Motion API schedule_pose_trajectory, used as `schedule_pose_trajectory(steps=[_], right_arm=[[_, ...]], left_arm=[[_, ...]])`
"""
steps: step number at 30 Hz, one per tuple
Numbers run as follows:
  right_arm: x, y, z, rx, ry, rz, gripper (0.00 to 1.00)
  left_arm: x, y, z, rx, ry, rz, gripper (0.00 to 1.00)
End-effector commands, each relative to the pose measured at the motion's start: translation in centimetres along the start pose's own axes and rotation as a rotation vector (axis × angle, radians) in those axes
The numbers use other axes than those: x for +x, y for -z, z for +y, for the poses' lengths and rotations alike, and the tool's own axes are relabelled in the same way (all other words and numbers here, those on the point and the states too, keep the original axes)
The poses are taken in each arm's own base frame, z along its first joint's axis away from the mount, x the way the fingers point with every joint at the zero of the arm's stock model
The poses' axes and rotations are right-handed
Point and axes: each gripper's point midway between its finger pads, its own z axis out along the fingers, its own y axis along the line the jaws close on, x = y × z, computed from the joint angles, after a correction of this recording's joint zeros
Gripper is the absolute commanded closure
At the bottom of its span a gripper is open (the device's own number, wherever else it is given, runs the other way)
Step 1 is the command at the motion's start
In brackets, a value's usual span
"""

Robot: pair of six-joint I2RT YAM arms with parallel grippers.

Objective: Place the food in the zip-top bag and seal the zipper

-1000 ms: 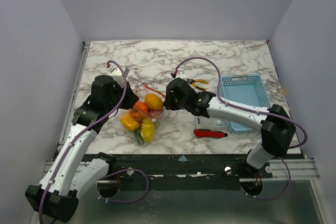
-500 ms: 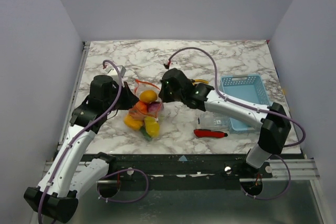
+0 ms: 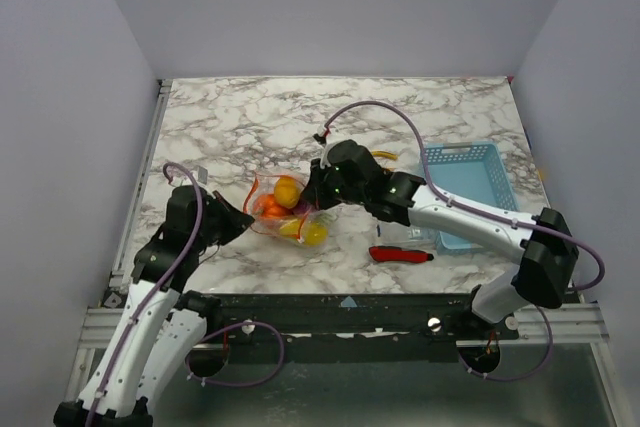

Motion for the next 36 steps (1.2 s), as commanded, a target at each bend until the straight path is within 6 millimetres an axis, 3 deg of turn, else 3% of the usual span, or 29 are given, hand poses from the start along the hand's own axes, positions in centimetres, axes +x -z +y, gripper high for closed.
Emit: schedule_pose_trajectory(steps=[1, 3, 7, 9, 14, 16, 20, 23, 26, 28, 31, 33, 36], right_arm=[[-1.8, -0.1, 3.0, -0.125, 0.109, -0.006, 1.0], [-3.8, 1.1, 5.8, -0.227, 0.137, -0.024, 1.0], [-4.0, 2.1, 9.7, -0.382, 0.189, 0.043, 1.0], [-3.0, 2.0, 10.5, -0.437, 0.194, 0.071, 1.0], [-0.8, -0.1, 10.3, -0.48, 0.2, 0.103, 1.0], [-1.6, -0.2, 11.4, -0.525, 0.218, 0.088, 1.0], [-2.9, 0.7, 14.5, -0.644, 0.282, 0.144, 1.0], [-3.0, 1.6, 15.6, -0.693, 0.318, 0.161, 1.0], [-1.1, 1.4, 15.3, -0.723, 0.312, 0.204, 1.0], [1.0, 0.5, 14.1, -0.711, 0.307, 0.245, 1.0], [3.7, -1.4, 11.8, -0.623, 0.302, 0.304, 1.0], [4.2, -2.0, 10.9, -0.58, 0.301, 0.319, 1.0], [3.4, -1.1, 11.7, -0.583, 0.306, 0.309, 1.0]], left_arm=[[-0.4, -0.6, -0.4, -0.028, 0.142, 0.07, 1.0], [-2.0, 1.1, -2.7, 0.022, 0.134, 0.043, 1.0], [-3.8, 3.9, -5.2, 0.141, 0.169, -0.069, 1.0], [-3.2, 3.6, -4.9, 0.163, 0.221, -0.076, 1.0], [0.6, -0.5, -1.3, 0.051, 0.362, 0.064, 1.0], [0.3, -0.5, -1.8, 0.046, 0.391, 0.08, 1.0], [-2.6, 1.9, -5.4, 0.164, 0.421, 0.007, 1.0], [-3.5, 3.2, -5.7, 0.181, 0.459, -0.053, 1.0], [-1.9, 1.5, -4.0, 0.163, 0.505, -0.028, 1.0], [0.3, -0.1, -2.2, 0.11, 0.561, 0.038, 1.0], [2.2, -1.2, -1.0, 0.087, 0.604, 0.097, 1.0], [2.0, -1.0, -1.1, 0.107, 0.605, 0.083, 1.0], [0.7, 0.5, -2.1, 0.142, 0.582, 0.028, 1.0]])
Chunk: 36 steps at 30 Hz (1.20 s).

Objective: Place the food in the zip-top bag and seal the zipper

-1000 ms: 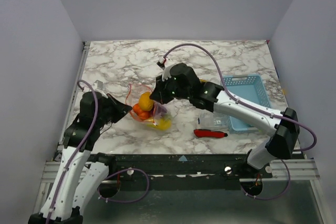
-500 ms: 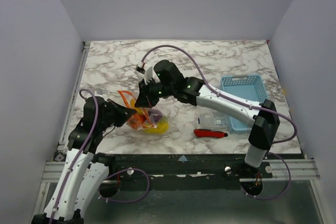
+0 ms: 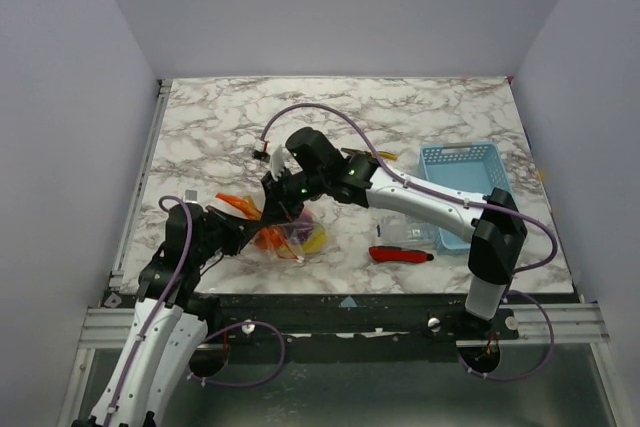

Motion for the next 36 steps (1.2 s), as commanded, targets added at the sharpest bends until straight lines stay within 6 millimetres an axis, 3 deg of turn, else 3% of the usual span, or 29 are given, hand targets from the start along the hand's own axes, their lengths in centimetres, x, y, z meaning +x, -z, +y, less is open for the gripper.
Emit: schedule_pose_trajectory(steps=[1, 5, 7, 13, 16, 23, 31, 33, 36], right_arm=[[-1.1, 0.8, 2.1, -0.016, 0.047, -0.02, 1.0], [-3.0, 2.4, 3.7, -0.034, 0.075, -0.068, 1.0], [-3.2, 2.8, 4.2, -0.049, 0.085, -0.08, 1.0], [-0.2, 0.2, 1.2, -0.001, 0.041, -0.033, 1.0], [0.3, -0.9, 1.1, -0.021, 0.002, 0.005, 1.0], [-3.5, 1.3, 2.6, 0.008, 0.058, -0.081, 1.0], [-3.5, -0.1, 1.4, 0.031, 0.064, -0.048, 1.0], [-3.2, -0.4, 1.0, 0.041, 0.061, -0.04, 0.96], [-2.5, -0.5, 0.0, 0.091, 0.024, -0.027, 0.78]], left_arm=[[-0.5, 3.3, -4.8, 0.152, 0.006, -0.048, 1.0], [-1.2, 6.2, -7.3, 0.186, -0.06, -0.107, 1.0], [-1.1, 6.6, -7.8, 0.207, -0.084, -0.109, 1.0], [0.3, 2.4, -1.7, 0.061, 0.021, -0.014, 1.0], [1.0, 1.7, -2.3, 0.123, 0.048, 0.035, 1.0], [-1.2, 4.7, -5.3, 0.147, -0.039, -0.108, 1.0], [-1.4, 3.1, -4.5, 0.144, 0.022, -0.101, 1.0], [-1.6, 2.7, -4.1, 0.127, 0.029, -0.108, 1.0], [-1.7, 2.4, -3.2, 0.099, 0.025, -0.115, 1.0]])
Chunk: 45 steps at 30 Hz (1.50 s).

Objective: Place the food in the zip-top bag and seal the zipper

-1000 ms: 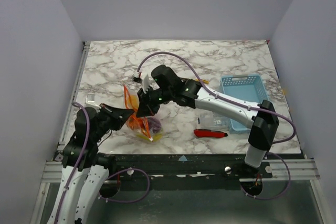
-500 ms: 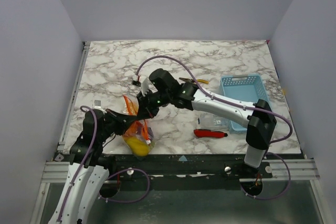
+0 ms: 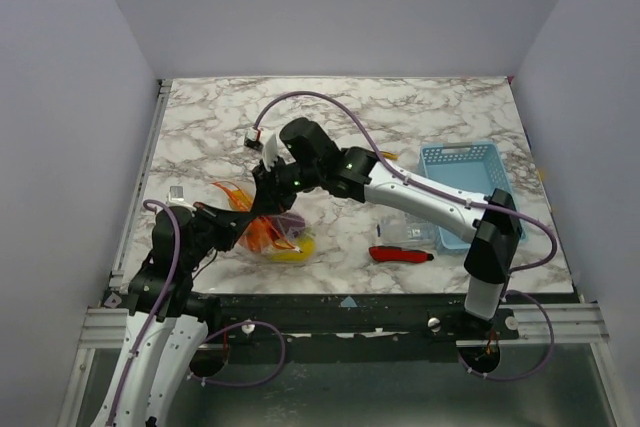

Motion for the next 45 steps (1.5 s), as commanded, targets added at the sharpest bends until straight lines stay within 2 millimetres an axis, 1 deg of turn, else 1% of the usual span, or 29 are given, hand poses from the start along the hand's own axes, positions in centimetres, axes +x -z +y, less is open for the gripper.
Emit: schedule_pose_trajectory(steps=[1, 3, 5, 7, 9, 12, 14, 16, 19, 22, 25, 28, 29, 31, 34, 37, 39, 41, 42, 44, 45], right_arm=[[0.9, -0.5, -1.1, 0.062, -0.031, 0.025, 0.73], [1.4, -0.1, -1.1, 0.084, -0.067, 0.023, 0.61], [1.9, 0.5, -1.0, 0.102, -0.092, 0.02, 0.53], [2.8, 1.1, -0.8, 0.138, -0.084, 0.025, 0.41], [3.7, 1.8, -0.3, 0.16, -0.059, 0.034, 0.32], [4.3, 2.8, 0.8, 0.193, -0.002, 0.031, 0.22], [4.6, 3.4, 1.9, 0.201, 0.049, 0.021, 0.17], [4.9, 3.8, 2.8, 0.212, 0.105, 0.012, 0.14], [5.3, 4.2, 3.4, 0.256, 0.158, 0.005, 0.13], [6.0, 4.1, 3.9, 0.33, 0.215, -0.001, 0.12], [6.2, 3.8, 3.5, 0.452, 0.233, -0.032, 0.12], [6.3, 3.5, 2.6, 0.566, 0.219, -0.052, 0.12], [6.5, 3.3, 2.3, 0.59, 0.214, -0.052, 0.13], [6.8, 2.7, 2.3, 0.626, 0.217, -0.054, 0.17], [7.3, 2.0, 2.5, 0.694, 0.25, -0.045, 0.25], [7.3, 1.8, 2.3, 0.753, 0.267, -0.044, 0.35], [7.5, 1.9, 1.7, 0.786, 0.259, -0.044, 0.5], [7.5, 2.0, 1.6, 0.785, 0.268, -0.053, 0.62], [7.5, 2.1, 1.6, 0.775, 0.285, -0.056, 0.67], [7.4, 2.2, 1.7, 0.745, 0.324, -0.064, 0.83], [7.2, 2.3, 1.7, 0.724, 0.337, -0.065, 0.92]], left_arm=[[-0.4, -0.4, 0.6, -0.016, 0.04, -0.024, 1.0], [-0.4, -0.3, 1.0, -0.021, 0.042, -0.029, 1.0], [-0.4, -0.2, 1.3, -0.022, 0.042, -0.037, 1.0], [-0.4, 0.0, 1.4, -0.021, 0.042, -0.043, 1.0], [-0.4, 0.2, 1.3, -0.021, 0.039, -0.044, 1.0], [-0.4, 0.3, 1.3, -0.025, 0.035, -0.043, 1.0], [-0.4, 0.3, 1.2, -0.026, 0.034, -0.044, 1.0], [-0.5, 0.5, 1.1, -0.023, 0.029, -0.045, 1.0], [-0.5, 0.6, 1.1, -0.029, 0.026, -0.05, 1.0], [-0.5, 0.7, 1.0, -0.028, 0.028, -0.049, 1.0], [-0.4, 0.9, 0.8, -0.024, 0.031, -0.042, 1.0], [-0.2, 1.1, 0.6, -0.02, 0.033, -0.035, 1.0], [-0.2, 1.2, 0.6, -0.018, 0.034, -0.034, 1.0], [-0.2, 1.4, 0.5, -0.013, 0.032, -0.037, 1.0], [-0.3, 1.6, 0.4, -0.012, 0.032, -0.042, 1.0], [-0.3, 1.8, 0.4, -0.019, 0.037, -0.048, 1.0], [-0.6, 2.1, 0.3, -0.017, 0.037, -0.064, 1.0], [-0.8, 2.3, 0.3, -0.016, 0.025, -0.081, 1.0], [-1.0, 2.5, 0.3, -0.014, 0.006, -0.091, 0.98], [-1.4, 2.9, 0.0, -0.003, -0.067, -0.115, 0.9], [-1.8, 3.3, -0.3, 0.005, -0.118, -0.136, 0.84]])
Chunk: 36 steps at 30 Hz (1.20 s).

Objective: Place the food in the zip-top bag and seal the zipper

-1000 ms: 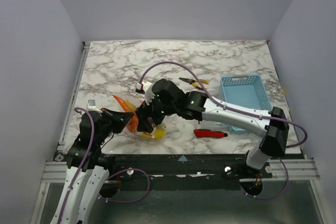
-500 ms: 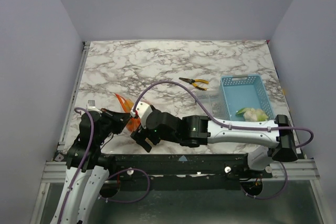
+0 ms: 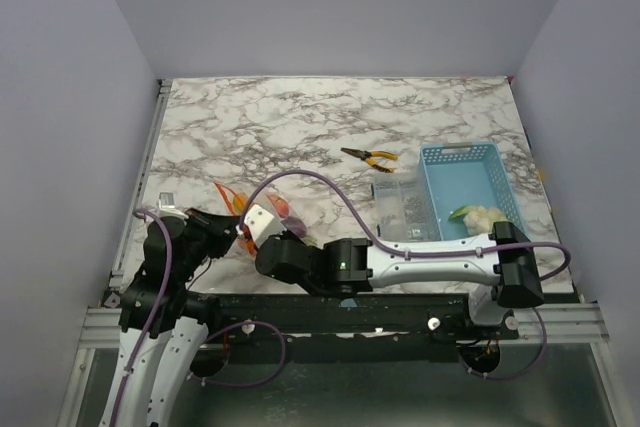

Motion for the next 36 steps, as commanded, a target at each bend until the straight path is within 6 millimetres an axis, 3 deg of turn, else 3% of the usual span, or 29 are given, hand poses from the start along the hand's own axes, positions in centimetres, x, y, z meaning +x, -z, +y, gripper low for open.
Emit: schedule_pose_trajectory(steps=[1, 6, 8, 14, 20, 28, 36], right_arm=[[-1.1, 0.5, -1.5, -0.008, 0.043, -0.065, 0.99], [-1.2, 0.6, -2.1, -0.173, 0.144, -0.106, 1.0], [-1.2, 1.2, -1.5, -0.244, 0.228, -0.122, 1.0], [-1.8, 1.6, -2.2, -0.398, 0.264, -0.146, 1.0], [-1.4, 1.5, -3.6, -0.498, 0.264, -0.123, 1.0], [-0.5, 2.1, -3.7, -0.605, 0.268, -0.092, 1.0], [-0.9, 3.5, -3.5, -0.637, 0.257, -0.119, 1.0]], left_arm=[[-1.7, 1.9, -1.2, 0.03, -0.174, -0.098, 0.76], [-2.1, 3.9, -4.8, 0.191, -0.641, -0.119, 0.3], [-1.7, 4.4, -5.9, 0.243, -0.798, -0.103, 0.23], [0.5, 4.1, -8.1, 0.466, -1.131, -0.025, 0.21], [1.7, 4.4, -9.1, 0.696, -1.388, -0.139, 0.2], [5.5, 5.1, -7.6, 0.796, -1.615, 0.149, 0.17], [6.8, 1.5, -4.5, 0.676, -1.799, 0.366, 0.18]])
